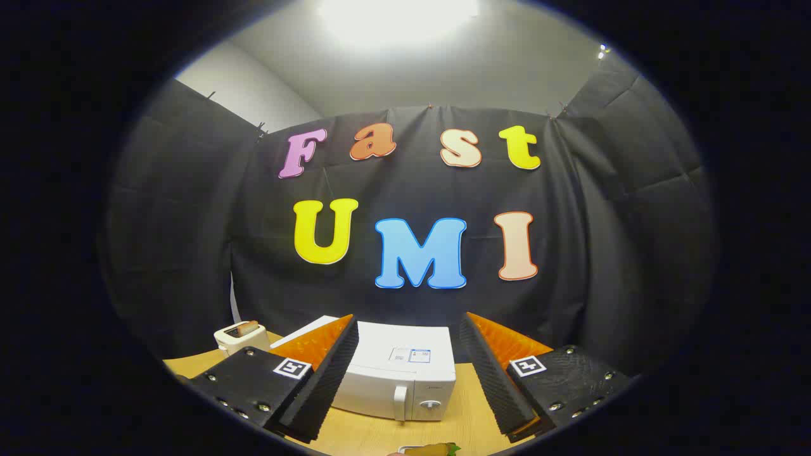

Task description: Open the microwave, put the food inside, and close the microwave door.

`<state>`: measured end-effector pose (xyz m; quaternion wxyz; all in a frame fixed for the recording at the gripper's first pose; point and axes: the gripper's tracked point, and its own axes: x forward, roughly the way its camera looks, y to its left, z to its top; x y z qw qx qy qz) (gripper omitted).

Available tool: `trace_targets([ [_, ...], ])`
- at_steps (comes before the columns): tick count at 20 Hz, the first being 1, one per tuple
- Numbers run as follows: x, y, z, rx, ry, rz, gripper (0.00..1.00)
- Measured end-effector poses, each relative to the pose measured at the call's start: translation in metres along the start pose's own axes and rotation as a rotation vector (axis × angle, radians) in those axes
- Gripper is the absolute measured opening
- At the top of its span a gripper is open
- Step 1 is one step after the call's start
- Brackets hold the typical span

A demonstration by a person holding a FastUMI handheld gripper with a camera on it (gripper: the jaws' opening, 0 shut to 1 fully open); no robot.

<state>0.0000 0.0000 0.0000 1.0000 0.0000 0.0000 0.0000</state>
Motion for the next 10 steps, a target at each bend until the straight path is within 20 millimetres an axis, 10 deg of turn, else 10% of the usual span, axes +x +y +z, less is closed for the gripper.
trace_targets([
  [10, -0.0077, -0.0077, -0.0016, 0.04, 0.013, -0.09, 0.98],
])
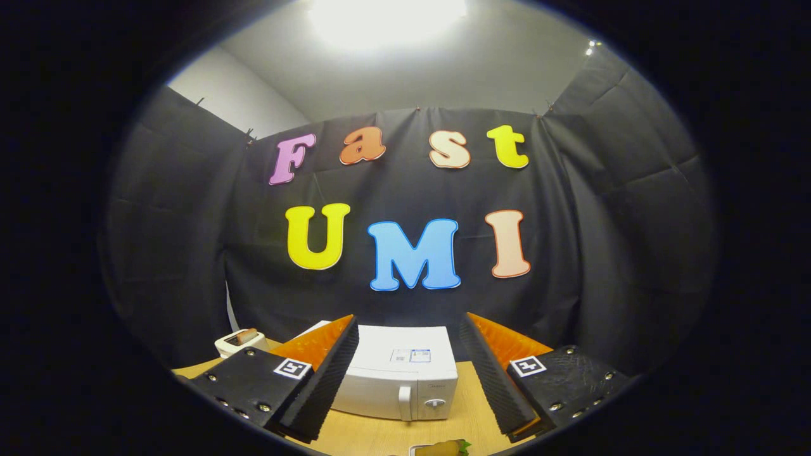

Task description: Open the microwave, put the food inside, and close the microwave door.

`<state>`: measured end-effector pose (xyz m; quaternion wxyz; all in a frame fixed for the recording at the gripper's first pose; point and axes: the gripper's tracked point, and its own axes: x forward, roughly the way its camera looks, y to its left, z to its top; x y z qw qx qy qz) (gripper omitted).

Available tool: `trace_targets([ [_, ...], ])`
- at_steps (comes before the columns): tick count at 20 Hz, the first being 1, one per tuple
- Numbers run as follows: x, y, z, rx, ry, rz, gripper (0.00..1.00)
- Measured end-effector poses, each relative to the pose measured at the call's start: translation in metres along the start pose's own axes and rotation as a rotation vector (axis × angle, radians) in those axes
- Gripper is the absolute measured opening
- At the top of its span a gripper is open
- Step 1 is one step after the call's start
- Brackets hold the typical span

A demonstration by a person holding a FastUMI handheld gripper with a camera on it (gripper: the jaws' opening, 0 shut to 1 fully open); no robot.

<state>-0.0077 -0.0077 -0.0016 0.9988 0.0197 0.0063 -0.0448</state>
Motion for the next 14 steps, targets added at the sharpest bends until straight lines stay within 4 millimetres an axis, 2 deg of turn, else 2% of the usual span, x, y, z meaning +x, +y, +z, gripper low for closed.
trace_targets([
  [5, -0.002, 0.002, -0.005, -0.015, 0.004, -0.029, 0.98],
  [9, 0.002, 0.013, -0.017, -0.025, -0.011, -0.015, 0.98],
  [12, 0.012, 0.02, -0.043, -0.033, 0.002, 0.01, 0.98],
  [14, 0.023, 0.021, -0.071, -0.039, 0.016, 0.021, 0.98],
])
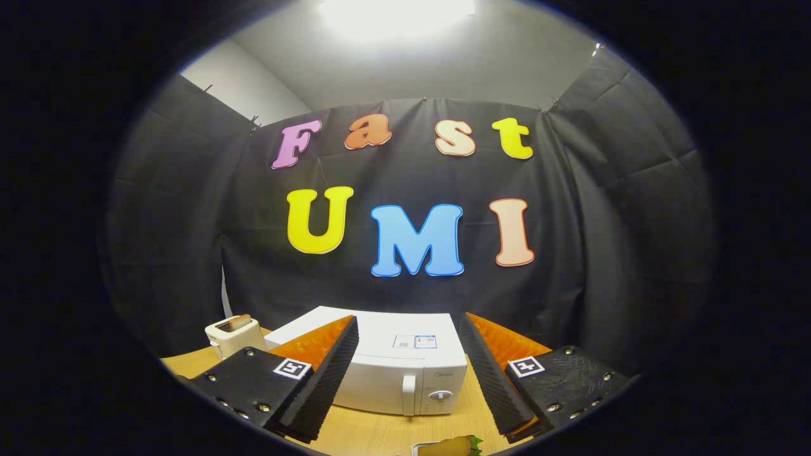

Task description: Open the microwave, put the food inside, and close the microwave door.

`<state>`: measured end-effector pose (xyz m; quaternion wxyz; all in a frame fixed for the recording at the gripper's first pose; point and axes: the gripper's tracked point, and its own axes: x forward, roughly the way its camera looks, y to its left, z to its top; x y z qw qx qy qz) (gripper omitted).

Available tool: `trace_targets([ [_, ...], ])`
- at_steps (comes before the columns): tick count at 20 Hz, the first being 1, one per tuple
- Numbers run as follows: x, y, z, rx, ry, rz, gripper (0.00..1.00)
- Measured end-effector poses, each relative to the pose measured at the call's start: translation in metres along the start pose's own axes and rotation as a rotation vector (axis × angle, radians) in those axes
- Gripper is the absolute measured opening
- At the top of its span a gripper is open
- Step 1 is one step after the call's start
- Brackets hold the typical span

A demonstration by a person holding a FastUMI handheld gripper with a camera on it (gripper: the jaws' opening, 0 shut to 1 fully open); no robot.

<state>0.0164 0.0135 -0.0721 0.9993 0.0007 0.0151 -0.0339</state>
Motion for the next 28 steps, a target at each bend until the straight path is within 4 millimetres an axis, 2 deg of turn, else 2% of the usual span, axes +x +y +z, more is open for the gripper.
trace_targets([
  [2, 0.013, 0.002, -0.034, 0.014, 0.019, 0.011, 0.96],
  [5, 0.035, -0.004, -0.081, 0.035, 0.048, -0.013, 0.95],
  [12, 0.08, 0.002, -0.162, -0.002, 0.099, -0.021, 0.94],
  [13, 0.084, 0.001, -0.17, 0.001, 0.102, -0.028, 0.89],
  [16, 0.102, 0.0, -0.198, 0.015, 0.132, -0.053, 0.84],
  [17, 0.107, 0.0, -0.208, 0.025, 0.148, -0.059, 0.77],
  [18, 0.111, -0.003, -0.214, 0.029, 0.161, -0.076, 0.76],
  [19, 0.113, -0.005, -0.219, 0.032, 0.167, -0.085, 0.62],
  [20, 0.116, -0.005, -0.222, 0.028, 0.165, -0.087, 0.58],
  [23, 0.12, 0.0, -0.232, -0.018, 0.163, -0.069, 0.32],
  [25, 0.119, -0.001, -0.234, -0.037, 0.17, -0.072, 0.3],
  [28, 0.119, -0.002, -0.244, 0.051, 0.2, -0.058, 0.3],
])
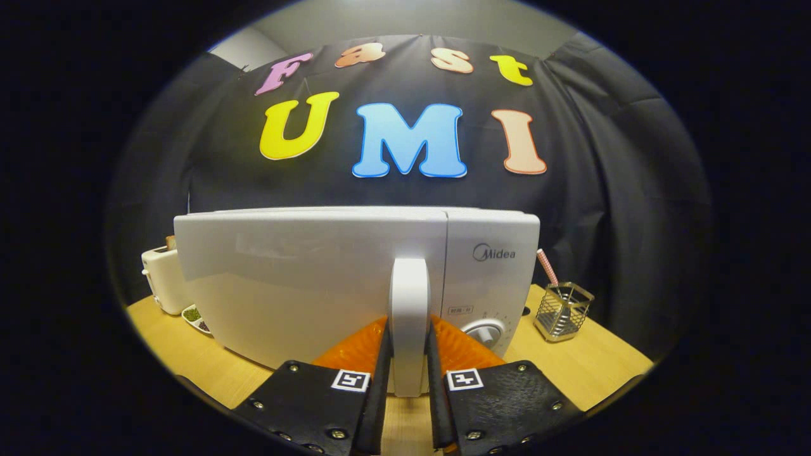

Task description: Open the microwave, put the food inside, and close the microwave door.

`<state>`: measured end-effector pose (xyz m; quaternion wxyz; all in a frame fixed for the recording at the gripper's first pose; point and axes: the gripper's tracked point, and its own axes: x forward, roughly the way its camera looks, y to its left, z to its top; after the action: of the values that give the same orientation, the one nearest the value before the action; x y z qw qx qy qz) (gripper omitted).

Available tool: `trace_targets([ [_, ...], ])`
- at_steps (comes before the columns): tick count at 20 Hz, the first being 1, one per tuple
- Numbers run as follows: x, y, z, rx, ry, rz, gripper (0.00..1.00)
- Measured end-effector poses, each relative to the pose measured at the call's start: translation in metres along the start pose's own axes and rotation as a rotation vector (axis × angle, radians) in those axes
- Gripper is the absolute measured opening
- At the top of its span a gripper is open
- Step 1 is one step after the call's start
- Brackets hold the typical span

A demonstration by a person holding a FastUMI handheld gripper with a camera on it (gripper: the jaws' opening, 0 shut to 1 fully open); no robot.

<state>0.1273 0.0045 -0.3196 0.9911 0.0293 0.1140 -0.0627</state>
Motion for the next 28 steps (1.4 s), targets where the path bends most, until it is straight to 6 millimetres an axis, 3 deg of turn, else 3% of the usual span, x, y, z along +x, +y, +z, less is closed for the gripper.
trace_targets([
  [2, 0.0, 0.001, 0.002, 0.02, -0.012, -0.008, 0.23],
  [3, 0.0, 0.002, -0.001, 0.001, -0.009, -0.014, 0.13],
  [4, -0.001, 0.001, 0.0, 0.011, -0.01, -0.013, 0.13],
  [5, 0.001, 0.002, 0.0, 0.025, -0.004, -0.012, 0.06],
  [16, -0.004, 0.003, 0.0, 0.027, 0.016, -0.021, 0.06],
  [20, -0.056, 0.017, -0.011, -0.019, 0.017, -0.014, 0.06],
  [26, -0.124, 0.051, -0.026, -0.057, 0.126, 0.128, 0.06],
  [27, -0.137, 0.057, -0.026, -0.079, 0.137, 0.161, 0.21],
  [28, -0.15, 0.063, -0.025, -0.1, 0.145, 0.194, 0.24],
])
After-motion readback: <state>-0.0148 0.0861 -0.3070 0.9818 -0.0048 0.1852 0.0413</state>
